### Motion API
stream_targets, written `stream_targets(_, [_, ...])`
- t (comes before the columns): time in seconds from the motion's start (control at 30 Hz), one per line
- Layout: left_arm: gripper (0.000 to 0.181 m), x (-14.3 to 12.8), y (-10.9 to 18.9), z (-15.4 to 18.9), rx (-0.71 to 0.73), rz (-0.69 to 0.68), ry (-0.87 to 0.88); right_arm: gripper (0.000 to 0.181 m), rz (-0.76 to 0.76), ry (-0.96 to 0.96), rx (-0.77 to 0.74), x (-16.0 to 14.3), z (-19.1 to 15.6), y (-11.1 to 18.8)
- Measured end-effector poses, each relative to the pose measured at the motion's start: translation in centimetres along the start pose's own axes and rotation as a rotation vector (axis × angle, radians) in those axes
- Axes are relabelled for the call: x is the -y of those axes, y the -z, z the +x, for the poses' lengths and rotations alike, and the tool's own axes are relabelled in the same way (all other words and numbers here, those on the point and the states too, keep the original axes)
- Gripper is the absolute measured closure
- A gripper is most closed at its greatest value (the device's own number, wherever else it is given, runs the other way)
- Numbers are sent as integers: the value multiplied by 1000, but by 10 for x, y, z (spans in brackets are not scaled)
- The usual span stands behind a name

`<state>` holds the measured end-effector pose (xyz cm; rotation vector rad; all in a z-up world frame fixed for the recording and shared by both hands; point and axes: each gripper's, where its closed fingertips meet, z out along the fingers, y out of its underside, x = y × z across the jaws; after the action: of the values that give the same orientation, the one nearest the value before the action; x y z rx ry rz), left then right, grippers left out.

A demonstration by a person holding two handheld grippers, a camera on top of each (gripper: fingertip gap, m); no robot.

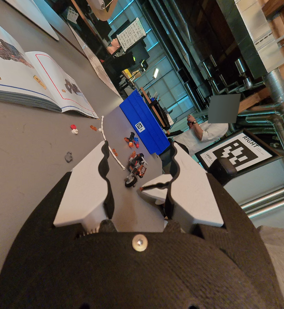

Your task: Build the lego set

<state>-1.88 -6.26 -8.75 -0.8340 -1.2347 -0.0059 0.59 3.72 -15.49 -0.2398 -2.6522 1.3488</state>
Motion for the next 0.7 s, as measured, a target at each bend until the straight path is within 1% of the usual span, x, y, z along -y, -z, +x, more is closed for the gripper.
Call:
stream_targets(0.1, [110, 1, 1, 0, 3, 4, -1, 180, -44, 20, -67, -14, 1, 4])
stream_targets(0.17, [109, 1, 1, 0, 0, 6, 1, 180, -34, 33, -152, -21, 12, 11])
stream_targets(0.23, [109, 0, 0, 0, -3, 1, 3, 180, 1, 5, -193, -19, 21, 17])
stream_targets(0.37, [109, -2, -1, -1, 4, -10, -1, 180, 13, -78, -200, -17, 29, 18])
stream_targets(0.5, [109, -2, -1, -1, 10, -9, -4, 180, 24, -146, -178, -11, 24, 13])
stream_targets(0.57, [109, -3, -2, -2, 12, -14, -7, 180, 25, -152, -178, -9, 21, 11])
stream_targets(0.7, [109, -4, -2, -2, 11, -18, -5, 180, 4, -99, -203, -11, 18, 8])
